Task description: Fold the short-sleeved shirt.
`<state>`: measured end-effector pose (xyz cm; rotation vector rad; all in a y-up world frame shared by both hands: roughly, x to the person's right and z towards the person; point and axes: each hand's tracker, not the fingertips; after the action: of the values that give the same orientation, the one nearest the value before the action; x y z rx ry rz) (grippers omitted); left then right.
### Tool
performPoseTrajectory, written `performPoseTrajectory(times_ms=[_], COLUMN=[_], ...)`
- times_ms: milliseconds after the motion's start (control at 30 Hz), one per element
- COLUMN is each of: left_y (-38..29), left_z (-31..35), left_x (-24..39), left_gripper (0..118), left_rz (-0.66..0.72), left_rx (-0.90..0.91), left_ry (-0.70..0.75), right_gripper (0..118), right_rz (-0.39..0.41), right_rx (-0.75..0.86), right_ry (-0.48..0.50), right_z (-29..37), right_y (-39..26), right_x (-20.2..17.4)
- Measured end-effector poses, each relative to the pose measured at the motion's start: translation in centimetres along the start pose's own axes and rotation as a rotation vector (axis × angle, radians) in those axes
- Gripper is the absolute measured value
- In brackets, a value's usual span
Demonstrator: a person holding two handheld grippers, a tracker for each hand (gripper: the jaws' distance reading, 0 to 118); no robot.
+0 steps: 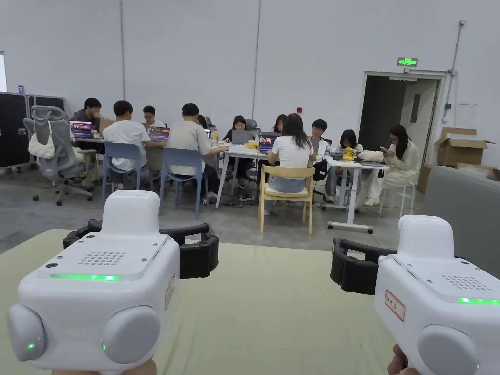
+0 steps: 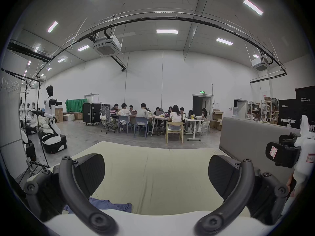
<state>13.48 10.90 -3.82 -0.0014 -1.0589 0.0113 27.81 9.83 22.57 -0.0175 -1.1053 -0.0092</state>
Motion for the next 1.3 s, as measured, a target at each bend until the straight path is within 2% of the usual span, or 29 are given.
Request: performPoseTrajectory(times_ms=[867,1300], left_y=[-0.16,0.01], left_z=[0.22,0.71], left_x=[-0.12,-0.7], left_gripper=[118,118], left_rz=[-0.047,0.031], left_rx=[0.006,0.018], left_ry=[0.033,-0.002], right_gripper=[118,118], right_rz=[0.016,0.005], right_rx=[0.011,0.009], right_ry=[0.009,0.018], right_z=[0.33,0.68], right_y=[0.28,0.32], right_x=[-0.69,-0.53])
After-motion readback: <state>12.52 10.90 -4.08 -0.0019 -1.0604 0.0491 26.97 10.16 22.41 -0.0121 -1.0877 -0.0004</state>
